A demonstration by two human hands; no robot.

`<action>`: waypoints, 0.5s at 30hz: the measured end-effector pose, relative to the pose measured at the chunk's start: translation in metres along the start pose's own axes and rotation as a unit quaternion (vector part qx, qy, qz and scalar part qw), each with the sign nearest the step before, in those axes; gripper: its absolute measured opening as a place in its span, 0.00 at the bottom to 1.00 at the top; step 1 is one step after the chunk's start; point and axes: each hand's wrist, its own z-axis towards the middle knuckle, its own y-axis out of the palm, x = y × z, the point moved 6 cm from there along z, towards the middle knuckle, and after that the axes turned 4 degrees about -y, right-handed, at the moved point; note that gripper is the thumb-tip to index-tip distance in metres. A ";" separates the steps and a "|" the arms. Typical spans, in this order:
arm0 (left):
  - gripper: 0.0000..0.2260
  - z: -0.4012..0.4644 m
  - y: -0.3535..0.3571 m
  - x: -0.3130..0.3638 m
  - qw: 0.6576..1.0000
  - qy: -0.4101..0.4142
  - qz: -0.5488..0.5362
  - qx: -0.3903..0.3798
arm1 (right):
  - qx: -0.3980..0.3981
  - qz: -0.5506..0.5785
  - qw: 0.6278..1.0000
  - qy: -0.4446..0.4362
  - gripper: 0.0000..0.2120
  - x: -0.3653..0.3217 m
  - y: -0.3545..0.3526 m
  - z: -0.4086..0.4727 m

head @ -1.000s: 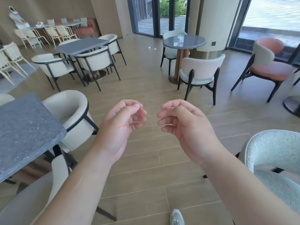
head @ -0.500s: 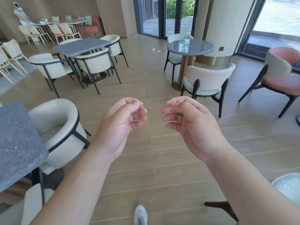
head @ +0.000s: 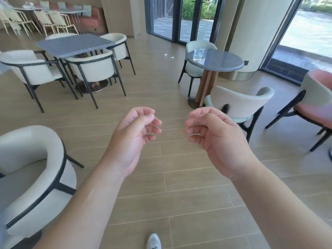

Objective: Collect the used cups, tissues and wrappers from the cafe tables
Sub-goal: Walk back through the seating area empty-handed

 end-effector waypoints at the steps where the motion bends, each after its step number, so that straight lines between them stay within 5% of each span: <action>1: 0.06 0.020 -0.010 0.006 1.000 -0.001 -0.001 0.001 | 0.000 -0.001 1.000 -0.003 0.07 -0.001 0.008 0.022; 15: 0.04 0.240 -0.066 0.037 0.998 0.030 0.058 -0.021 | 0.010 0.011 1.000 -0.023 0.07 0.034 0.031 0.239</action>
